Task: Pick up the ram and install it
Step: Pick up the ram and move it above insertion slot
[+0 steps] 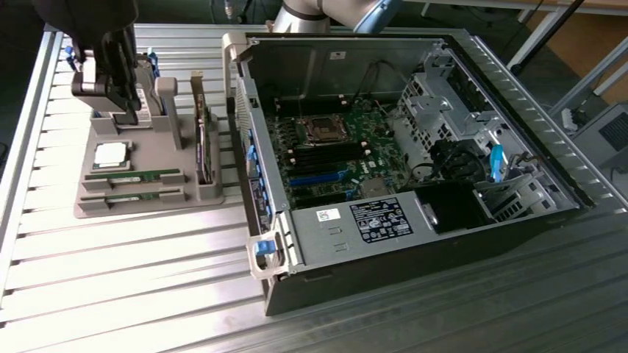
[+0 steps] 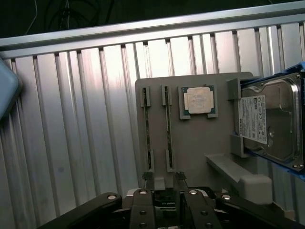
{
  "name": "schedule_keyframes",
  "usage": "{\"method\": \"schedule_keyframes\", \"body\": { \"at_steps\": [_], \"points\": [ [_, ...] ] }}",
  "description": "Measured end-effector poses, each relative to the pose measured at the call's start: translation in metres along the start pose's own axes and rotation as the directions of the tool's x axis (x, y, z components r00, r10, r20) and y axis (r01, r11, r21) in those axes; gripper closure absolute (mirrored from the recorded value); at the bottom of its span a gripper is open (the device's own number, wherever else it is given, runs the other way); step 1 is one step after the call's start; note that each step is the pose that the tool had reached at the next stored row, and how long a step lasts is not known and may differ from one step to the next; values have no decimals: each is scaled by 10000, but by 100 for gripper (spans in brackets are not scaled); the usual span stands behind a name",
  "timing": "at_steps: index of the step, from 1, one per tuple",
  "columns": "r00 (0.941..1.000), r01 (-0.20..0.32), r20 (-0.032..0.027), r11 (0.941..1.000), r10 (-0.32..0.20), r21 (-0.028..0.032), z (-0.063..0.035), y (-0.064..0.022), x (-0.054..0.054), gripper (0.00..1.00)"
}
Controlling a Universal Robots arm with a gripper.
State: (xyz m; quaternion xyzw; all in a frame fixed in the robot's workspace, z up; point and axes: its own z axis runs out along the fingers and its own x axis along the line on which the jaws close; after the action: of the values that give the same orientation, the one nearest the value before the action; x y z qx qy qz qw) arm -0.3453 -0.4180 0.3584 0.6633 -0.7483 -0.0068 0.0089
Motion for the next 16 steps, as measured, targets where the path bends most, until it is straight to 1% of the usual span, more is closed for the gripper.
{"method": "schedule_keyframes", "body": {
  "at_steps": [12,16],
  "points": [
    [10000,0,0,10000,0,0,123,-2,0,71],
    [10000,0,1,10000,0,1,178,-1,0,71]
  ]
}}
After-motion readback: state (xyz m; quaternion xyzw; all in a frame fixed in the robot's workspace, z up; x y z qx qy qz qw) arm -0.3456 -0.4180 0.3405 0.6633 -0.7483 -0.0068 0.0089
